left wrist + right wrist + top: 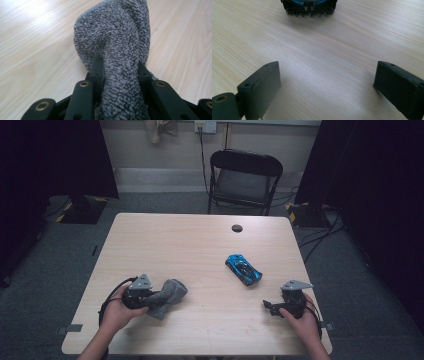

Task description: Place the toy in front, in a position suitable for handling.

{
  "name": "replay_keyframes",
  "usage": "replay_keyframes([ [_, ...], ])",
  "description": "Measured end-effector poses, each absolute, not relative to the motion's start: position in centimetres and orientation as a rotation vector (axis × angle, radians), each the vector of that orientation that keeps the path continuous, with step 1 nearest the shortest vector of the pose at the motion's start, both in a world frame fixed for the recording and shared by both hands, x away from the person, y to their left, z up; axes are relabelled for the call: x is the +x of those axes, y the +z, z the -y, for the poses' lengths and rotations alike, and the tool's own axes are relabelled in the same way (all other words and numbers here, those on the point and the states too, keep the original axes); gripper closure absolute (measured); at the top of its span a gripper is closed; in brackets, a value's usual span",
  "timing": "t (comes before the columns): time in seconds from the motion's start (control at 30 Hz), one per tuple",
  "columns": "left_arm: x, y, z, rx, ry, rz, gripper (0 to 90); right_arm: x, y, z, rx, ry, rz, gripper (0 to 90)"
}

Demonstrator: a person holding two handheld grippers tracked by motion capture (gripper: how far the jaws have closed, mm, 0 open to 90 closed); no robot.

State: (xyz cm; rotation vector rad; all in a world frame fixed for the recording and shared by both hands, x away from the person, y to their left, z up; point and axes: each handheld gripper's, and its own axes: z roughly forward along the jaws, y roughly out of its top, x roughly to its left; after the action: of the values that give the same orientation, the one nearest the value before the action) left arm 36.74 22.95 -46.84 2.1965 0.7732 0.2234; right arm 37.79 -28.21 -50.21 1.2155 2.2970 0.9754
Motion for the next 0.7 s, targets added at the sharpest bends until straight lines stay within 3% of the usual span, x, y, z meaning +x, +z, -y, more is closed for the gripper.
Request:
replay_keyframes([
  [0.5, 36.6, -48.7, -24.8, 2.197, 0.239, -0.806, 64.3, 37.8, -50.2, 28.2, 1.215, 0.978, -2.298, 6.7],
  [0.7, 36.5, -49.5, -25.1, 2.121, 0.189, -0.842, 54.2, 37.8, -50.2, 28.3, 1.220, 0.984, -2.293, 8.3],
])
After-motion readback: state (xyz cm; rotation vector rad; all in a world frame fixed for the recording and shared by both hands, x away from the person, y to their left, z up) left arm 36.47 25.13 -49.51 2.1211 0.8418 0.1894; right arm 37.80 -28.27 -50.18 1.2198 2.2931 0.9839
